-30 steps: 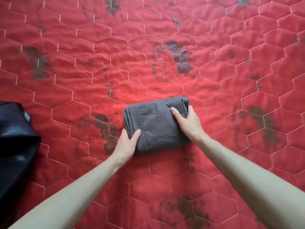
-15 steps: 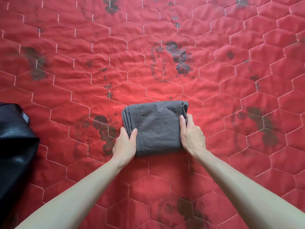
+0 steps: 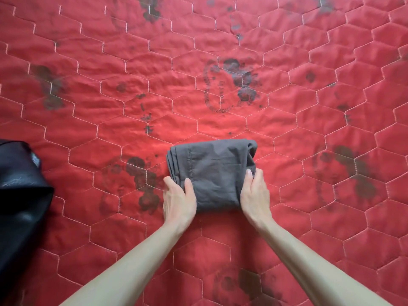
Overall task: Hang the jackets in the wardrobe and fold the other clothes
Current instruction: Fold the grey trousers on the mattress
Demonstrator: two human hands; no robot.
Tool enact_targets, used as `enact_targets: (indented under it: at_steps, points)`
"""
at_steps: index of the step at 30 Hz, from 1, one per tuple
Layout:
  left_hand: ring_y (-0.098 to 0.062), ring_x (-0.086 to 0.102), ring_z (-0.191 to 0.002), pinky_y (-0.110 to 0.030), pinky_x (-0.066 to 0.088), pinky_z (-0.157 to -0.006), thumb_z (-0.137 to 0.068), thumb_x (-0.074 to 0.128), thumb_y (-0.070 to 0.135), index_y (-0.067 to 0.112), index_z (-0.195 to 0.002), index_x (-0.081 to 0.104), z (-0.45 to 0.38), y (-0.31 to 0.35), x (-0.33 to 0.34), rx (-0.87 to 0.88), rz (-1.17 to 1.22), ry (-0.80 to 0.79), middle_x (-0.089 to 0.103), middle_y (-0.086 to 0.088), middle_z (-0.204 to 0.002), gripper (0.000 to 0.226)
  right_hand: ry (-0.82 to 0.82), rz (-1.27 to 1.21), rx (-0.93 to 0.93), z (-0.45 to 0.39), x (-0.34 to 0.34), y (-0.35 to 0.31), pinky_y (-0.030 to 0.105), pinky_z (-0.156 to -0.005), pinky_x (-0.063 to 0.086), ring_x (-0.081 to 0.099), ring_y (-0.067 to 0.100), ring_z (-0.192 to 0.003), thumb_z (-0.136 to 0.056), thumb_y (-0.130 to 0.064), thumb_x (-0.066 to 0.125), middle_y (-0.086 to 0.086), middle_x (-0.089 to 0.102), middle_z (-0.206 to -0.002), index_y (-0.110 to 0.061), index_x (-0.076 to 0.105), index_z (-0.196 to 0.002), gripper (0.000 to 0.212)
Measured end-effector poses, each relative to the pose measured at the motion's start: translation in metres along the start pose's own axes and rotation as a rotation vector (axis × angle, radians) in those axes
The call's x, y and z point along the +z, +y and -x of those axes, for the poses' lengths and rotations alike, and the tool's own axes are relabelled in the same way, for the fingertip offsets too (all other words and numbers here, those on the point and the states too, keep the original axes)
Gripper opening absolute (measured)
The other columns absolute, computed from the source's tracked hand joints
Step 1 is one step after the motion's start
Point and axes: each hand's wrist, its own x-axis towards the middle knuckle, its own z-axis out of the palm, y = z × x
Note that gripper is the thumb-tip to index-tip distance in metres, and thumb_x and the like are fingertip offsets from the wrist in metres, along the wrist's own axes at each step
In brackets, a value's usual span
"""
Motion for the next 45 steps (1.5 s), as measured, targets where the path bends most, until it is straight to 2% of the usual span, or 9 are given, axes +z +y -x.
enact_targets:
  at_steps: [4, 9, 15, 21, 26, 29, 34, 40, 45]
  points:
    - [-0.036, 0.037, -0.14, -0.051, 0.033, -0.116, -0.098, 0.06, 0.027, 0.009, -0.153, 0.035, 0.005, 0.001, 0.003, 0.396, -0.199, 0.325, 0.039, -0.018, -0.15, 0.064, 0.376, 0.266, -0.39, -0.004, 0.002, -0.008, 0.047, -0.118, 0.031, 0.04, 0.031, -0.144, -0.105, -0.026, 0.041, 0.013, 0.044, -0.154, -0.008, 0.042, -0.154, 0.052]
    - [-0.031, 0.013, -0.16, -0.053, 0.015, -0.129, -0.103, 0.046, 0.025, 0.011, -0.162, 0.03, -0.007, 0.0, 0.018, 0.806, -0.584, 0.218, 0.018, -0.014, -0.172, 0.063, 0.021, 0.519, -0.889, -0.007, 0.03, -0.028, 0.05, -0.127, 0.021, 0.018, 0.021, -0.159, -0.102, -0.021, 0.042, 0.004, 0.028, -0.17, -0.013, 0.036, -0.16, 0.059]
    - [-0.024, 0.004, -0.161, -0.06, 0.015, -0.126, -0.105, 0.032, 0.049, 0.019, -0.166, 0.02, -0.025, -0.011, 0.032, 0.682, -0.621, 0.161, 0.01, -0.006, -0.174, 0.069, 0.026, 0.605, -0.754, -0.043, 0.025, 0.007, 0.046, -0.129, 0.015, 0.011, 0.018, -0.16, -0.106, -0.048, 0.039, 0.0, 0.018, -0.173, -0.019, 0.026, -0.164, 0.066]
    - [-0.027, -0.005, -0.161, -0.053, 0.007, -0.127, -0.098, 0.042, 0.066, 0.025, -0.167, 0.008, -0.02, -0.008, 0.028, 0.491, -0.334, 0.158, -0.006, -0.005, -0.174, 0.087, -0.019, 0.284, -0.547, -0.052, 0.012, 0.018, 0.039, -0.13, 0.012, 0.006, 0.016, -0.161, -0.107, -0.045, 0.038, 0.0, 0.007, -0.175, -0.017, 0.013, -0.166, 0.07]
    - [-0.036, 0.034, -0.138, -0.046, 0.028, -0.117, -0.083, 0.076, 0.059, 0.012, -0.16, 0.023, -0.014, 0.0, 0.014, 0.09, 0.021, 0.206, 0.034, -0.016, -0.153, 0.105, 0.121, 0.093, -0.407, -0.041, 0.008, 0.015, 0.029, -0.122, 0.024, 0.036, 0.023, -0.148, -0.107, -0.033, 0.042, 0.007, 0.038, -0.162, -0.01, 0.033, -0.16, 0.058]
    - [-0.033, 0.04, -0.136, -0.04, 0.03, -0.114, -0.083, 0.08, 0.052, 0.01, -0.153, 0.032, -0.013, 0.006, 0.006, -0.055, 0.212, 0.129, 0.041, -0.014, -0.147, 0.095, 0.099, -0.1, -0.109, -0.026, 0.01, -0.001, 0.033, -0.115, 0.033, 0.047, 0.021, -0.133, -0.108, -0.035, 0.046, 0.004, 0.052, -0.142, -0.019, 0.047, -0.151, 0.047]
    - [-0.027, 0.063, -0.116, -0.046, 0.049, -0.105, -0.065, 0.074, 0.077, 0.018, -0.126, 0.056, -0.027, 0.004, -0.007, -0.152, 0.273, -0.013, 0.066, -0.002, -0.123, 0.087, -0.008, -0.2, 0.131, -0.025, 0.004, -0.031, 0.038, -0.09, 0.043, 0.063, 0.027, -0.107, -0.105, -0.055, 0.044, -0.004, 0.069, -0.105, -0.021, 0.06, -0.121, 0.041]
    - [-0.011, 0.074, -0.1, -0.028, 0.057, -0.088, -0.079, 0.089, 0.032, 0.018, -0.12, 0.067, -0.026, -0.013, -0.036, -0.091, 0.559, -0.212, 0.077, 0.003, -0.111, 0.049, -0.264, -0.347, 0.143, -0.028, -0.004, -0.026, 0.044, -0.101, 0.054, 0.072, 0.008, -0.102, -0.085, -0.074, 0.06, -0.013, 0.076, -0.107, -0.028, 0.068, -0.111, 0.053]
    - [-0.01, 0.075, -0.098, -0.026, 0.058, -0.082, -0.08, 0.088, 0.027, 0.016, -0.123, 0.067, -0.02, -0.017, -0.048, -0.056, 0.64, -0.249, 0.078, 0.002, -0.112, 0.05, -0.397, -0.529, 0.108, -0.007, -0.018, -0.026, 0.036, -0.099, 0.057, 0.073, 0.009, -0.107, -0.096, -0.044, 0.071, -0.007, 0.075, -0.118, -0.021, 0.064, -0.124, 0.037]
